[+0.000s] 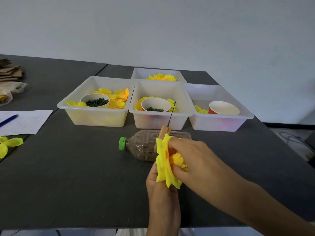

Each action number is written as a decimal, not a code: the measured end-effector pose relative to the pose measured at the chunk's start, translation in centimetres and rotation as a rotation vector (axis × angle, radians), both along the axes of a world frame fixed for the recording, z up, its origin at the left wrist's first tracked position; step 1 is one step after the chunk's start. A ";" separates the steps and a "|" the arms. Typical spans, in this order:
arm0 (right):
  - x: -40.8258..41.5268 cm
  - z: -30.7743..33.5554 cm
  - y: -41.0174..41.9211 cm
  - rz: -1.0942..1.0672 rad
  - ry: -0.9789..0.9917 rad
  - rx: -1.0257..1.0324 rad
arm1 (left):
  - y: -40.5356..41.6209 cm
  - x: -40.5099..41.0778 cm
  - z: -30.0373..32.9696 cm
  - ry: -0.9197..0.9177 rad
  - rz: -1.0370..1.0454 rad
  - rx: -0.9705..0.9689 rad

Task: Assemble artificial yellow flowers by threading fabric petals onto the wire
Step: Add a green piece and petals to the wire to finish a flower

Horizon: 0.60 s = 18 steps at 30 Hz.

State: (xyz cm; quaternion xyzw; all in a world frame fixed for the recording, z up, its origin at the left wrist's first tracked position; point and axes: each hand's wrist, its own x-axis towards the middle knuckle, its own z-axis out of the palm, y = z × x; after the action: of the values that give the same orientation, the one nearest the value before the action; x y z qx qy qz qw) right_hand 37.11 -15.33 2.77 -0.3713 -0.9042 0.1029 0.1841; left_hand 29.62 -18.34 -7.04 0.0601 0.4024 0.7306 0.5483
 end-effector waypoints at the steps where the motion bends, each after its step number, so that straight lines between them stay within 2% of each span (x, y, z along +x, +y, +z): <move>1: -0.1 0.0 0.1 -0.013 -0.020 -0.005 | 0.1 0.0 -0.3 -0.014 -0.002 0.013; 2: -0.2 0.0 0.3 -0.028 -0.035 -0.026 | 0.2 -0.2 -0.2 -0.055 -0.026 0.028; 4: -0.2 0.4 0.6 -0.030 -0.052 -0.053 | 0.1 -0.6 1.2 -0.087 0.070 0.058; 7: 0.5 1.7 0.7 -0.025 -0.029 -0.005 | 0.4 -0.5 1.8 -0.016 0.126 0.157; 9: 0.8 2.3 0.7 -0.015 -0.009 -0.042 | -0.1 -0.9 2.3 -0.003 0.131 0.207; 13: 0.2 1.4 0.4 0.037 -0.060 -0.143 | 0.3 -0.9 1.5 0.000 0.136 0.174; 18: 0.1 0.6 0.3 0.058 -0.015 -0.311 | 0.1 -1.2 1.1 -0.007 0.147 0.145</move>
State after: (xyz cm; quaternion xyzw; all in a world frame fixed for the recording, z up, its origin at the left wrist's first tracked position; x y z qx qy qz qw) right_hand 37.18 -15.04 3.35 -0.3701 -0.8889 0.2443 0.1145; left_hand 28.37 -18.19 -5.96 0.0672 0.3497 0.7964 0.4888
